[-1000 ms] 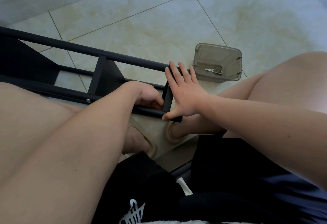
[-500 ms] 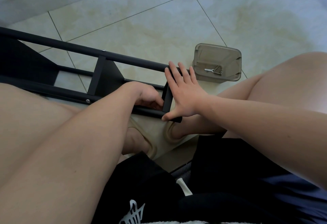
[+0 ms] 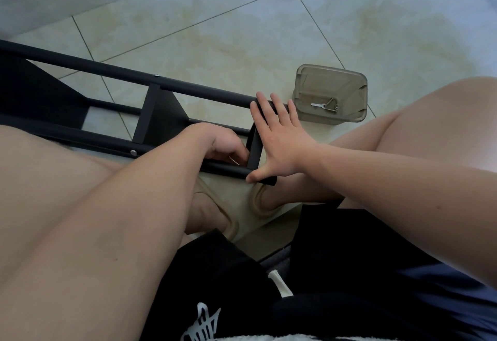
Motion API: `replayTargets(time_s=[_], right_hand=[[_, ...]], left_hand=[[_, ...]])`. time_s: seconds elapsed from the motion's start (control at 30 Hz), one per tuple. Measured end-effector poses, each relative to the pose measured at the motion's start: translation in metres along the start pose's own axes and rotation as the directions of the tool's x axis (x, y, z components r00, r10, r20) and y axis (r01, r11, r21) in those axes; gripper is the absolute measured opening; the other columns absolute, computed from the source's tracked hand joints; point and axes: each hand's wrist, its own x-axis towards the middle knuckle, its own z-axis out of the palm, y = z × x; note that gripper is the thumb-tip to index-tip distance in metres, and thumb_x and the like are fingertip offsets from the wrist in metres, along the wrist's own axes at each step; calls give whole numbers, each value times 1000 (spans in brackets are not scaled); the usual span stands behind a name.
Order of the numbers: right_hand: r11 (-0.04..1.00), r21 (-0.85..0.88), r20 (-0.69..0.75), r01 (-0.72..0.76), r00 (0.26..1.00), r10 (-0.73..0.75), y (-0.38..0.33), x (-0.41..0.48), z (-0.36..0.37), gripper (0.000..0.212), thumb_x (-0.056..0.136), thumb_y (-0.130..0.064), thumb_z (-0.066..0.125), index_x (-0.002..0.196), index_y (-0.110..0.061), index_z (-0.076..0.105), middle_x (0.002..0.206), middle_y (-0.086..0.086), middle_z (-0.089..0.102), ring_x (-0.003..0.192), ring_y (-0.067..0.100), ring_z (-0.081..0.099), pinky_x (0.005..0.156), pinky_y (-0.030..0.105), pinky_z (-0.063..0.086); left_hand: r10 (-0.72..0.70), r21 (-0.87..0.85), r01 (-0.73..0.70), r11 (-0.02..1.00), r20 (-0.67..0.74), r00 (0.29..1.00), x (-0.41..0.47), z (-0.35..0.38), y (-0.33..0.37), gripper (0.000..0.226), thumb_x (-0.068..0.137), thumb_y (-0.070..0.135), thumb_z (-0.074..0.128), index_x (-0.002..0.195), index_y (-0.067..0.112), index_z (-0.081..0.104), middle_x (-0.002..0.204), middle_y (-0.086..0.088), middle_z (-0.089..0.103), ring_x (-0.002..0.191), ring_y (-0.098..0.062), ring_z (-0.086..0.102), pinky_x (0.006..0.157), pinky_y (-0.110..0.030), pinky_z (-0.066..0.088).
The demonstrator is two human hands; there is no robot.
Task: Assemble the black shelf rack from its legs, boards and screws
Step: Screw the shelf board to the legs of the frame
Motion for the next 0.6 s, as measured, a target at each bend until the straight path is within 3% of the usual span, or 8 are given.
replayTargets(time_s=[0.07, 0.23, 0.33, 0.47, 0.53, 0.6], right_hand=[[1000, 2, 2, 0, 1000, 0, 0, 0, 0, 154, 57, -95, 59, 159, -6, -15, 166, 14, -25, 151, 39, -24, 122, 59, -11], [1000, -3, 2, 0, 1000, 0, 0, 0, 0, 154, 57, -95, 58, 159, -6, -15, 166, 14, -25, 151, 39, -24, 122, 60, -10], [1000, -4, 0, 0, 1000, 0, 0, 0, 1, 154, 57, -95, 57, 159, -7, -16, 165, 14, -25, 151, 39, -24, 122, 59, -11], [1000, -5, 1, 0, 1000, 0, 0, 0, 1, 154, 57, -96, 56, 159, -7, -16, 166, 14, -25, 151, 39, -24, 122, 59, -10], [1000, -9, 2, -2, 1000, 2, 0, 0, 1, 154, 56, -96, 56, 159, -6, -15, 166, 14, -25, 151, 39, -24, 122, 60, -9], [1000, -10, 1, -3, 1000, 3, 0, 0, 1, 154, 57, -96, 56, 159, -6, -15, 166, 14, -25, 151, 39, -24, 122, 60, -9]], left_hand=[[7, 7, -7, 1000, -17, 1000, 1, 0, 0, 18, 87, 6, 66, 103, 5, 74, 94, -5, 77, 89, -16, 70, 87, -28, 52], [-5, 55, 7, 998, -35, 999, 6, -2, -2, 29, 85, 10, 67, 111, -1, 71, 97, -11, 70, 92, -22, 63, 95, -36, 48], [1, 23, -1, 1000, -33, 999, 7, -3, -4, 17, 86, 2, 64, 89, 12, 77, 87, -5, 72, 84, -19, 65, 88, -32, 50], [-17, 11, 17, 1000, 13, 1000, 7, -3, -3, 36, 89, -1, 56, 69, 19, 79, 75, 1, 72, 71, -13, 65, 72, -26, 48], [-26, 21, 25, 999, 23, 999, 6, -1, -1, 25, 91, 6, 58, 83, 16, 80, 83, -2, 75, 77, -14, 67, 77, -28, 49], [-22, 25, 22, 999, 1, 1000, 5, 0, 0, 22, 90, 11, 63, 107, 5, 76, 103, -9, 76, 93, -17, 70, 93, -34, 52]])
